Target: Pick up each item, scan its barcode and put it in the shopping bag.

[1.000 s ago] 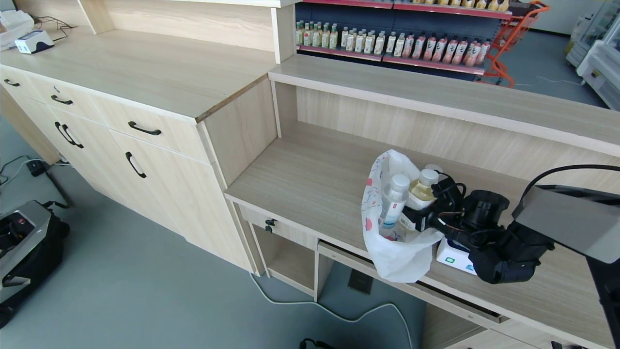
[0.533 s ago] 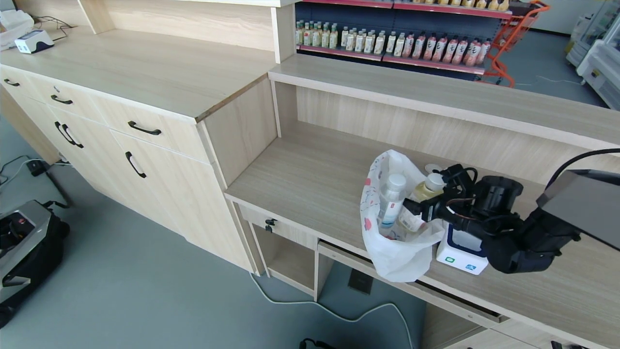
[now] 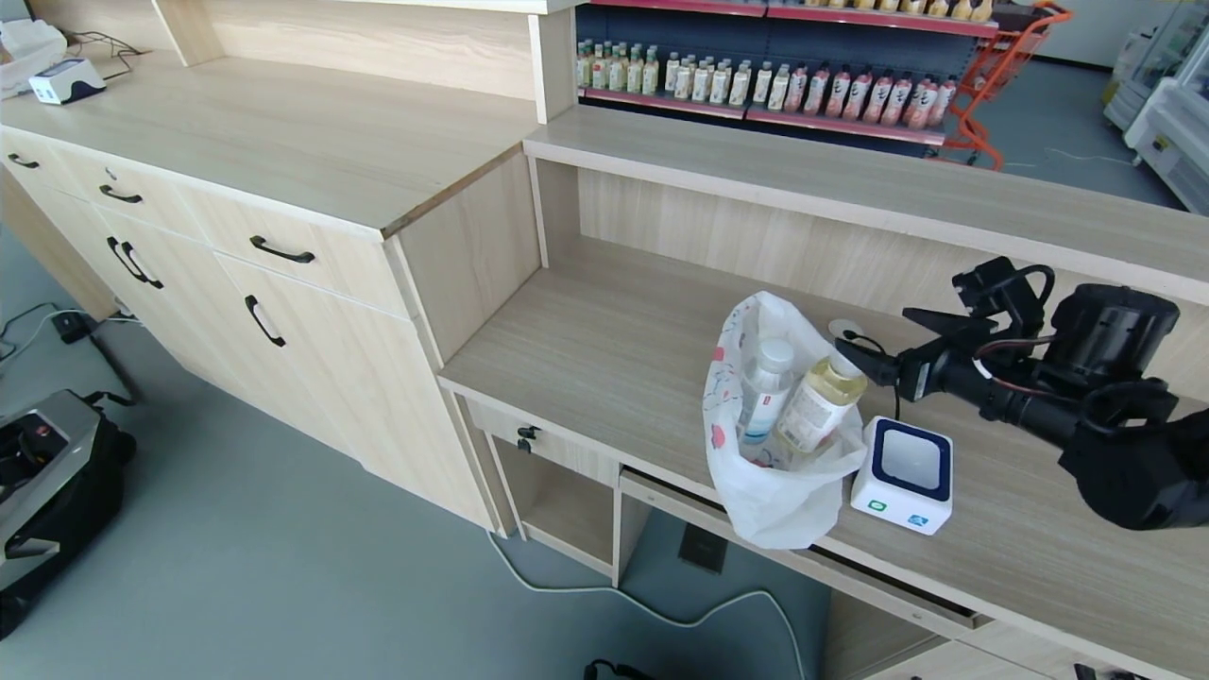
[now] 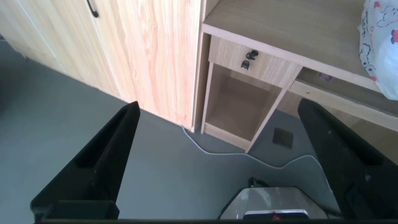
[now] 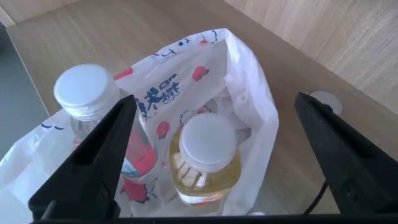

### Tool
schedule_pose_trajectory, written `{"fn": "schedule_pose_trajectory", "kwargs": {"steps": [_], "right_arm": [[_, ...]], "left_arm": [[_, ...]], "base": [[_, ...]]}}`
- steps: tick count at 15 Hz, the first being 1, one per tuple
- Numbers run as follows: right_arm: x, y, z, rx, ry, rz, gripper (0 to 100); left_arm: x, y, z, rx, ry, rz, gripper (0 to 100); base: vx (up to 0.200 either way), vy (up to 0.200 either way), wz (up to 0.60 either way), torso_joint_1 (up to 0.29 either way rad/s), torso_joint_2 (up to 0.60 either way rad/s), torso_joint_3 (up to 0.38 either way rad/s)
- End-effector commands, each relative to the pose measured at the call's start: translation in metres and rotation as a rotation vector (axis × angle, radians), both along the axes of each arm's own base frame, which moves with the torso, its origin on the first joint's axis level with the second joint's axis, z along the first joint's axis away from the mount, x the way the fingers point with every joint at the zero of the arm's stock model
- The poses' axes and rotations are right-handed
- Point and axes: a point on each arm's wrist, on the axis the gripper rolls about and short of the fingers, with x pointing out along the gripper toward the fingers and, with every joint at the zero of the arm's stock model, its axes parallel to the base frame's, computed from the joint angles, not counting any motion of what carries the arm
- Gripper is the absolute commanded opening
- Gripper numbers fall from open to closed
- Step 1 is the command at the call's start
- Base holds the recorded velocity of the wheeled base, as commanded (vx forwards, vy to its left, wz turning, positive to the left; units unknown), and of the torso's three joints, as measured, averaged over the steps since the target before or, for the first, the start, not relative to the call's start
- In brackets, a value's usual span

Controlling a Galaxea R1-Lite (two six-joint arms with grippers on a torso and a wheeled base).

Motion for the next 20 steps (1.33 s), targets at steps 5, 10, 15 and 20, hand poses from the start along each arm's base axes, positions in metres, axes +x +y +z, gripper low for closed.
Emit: {"fn": "schedule_pose_trajectory", "kwargs": {"steps": [5,10,15,20], "right_arm": [[-0.089,-0.041,0.071,-0.051,-0.038,-0.177,100],[-0.138,-0.053,0.059,-0.016,0.065,-0.392,100],[-0.24,-0.029,-0.004,0.086,0.115,-0.392,100],[-0.288,-0.015,-0.021,-0.029,0.011,-0.336,100]], "left_arm": [[0.0,0.0,0.0,0.0,0.001,0.0,100],[0.0,0.0,0.0,0.0,0.001,0.0,100],[0.0,0.0,0.0,0.0,0.001,-0.001,100],[0.0,0.0,0.0,0.0,0.001,0.0,100]], "base": [[0.0,0.0,-0.48,-0.003,0.0,0.001],[0.0,0.0,-0.36,0.003,0.0,0.003],[0.0,0.0,0.0,0.0,0.0,0.0],[0.0,0.0,0.0,0.0,0.0,0.0]]}}
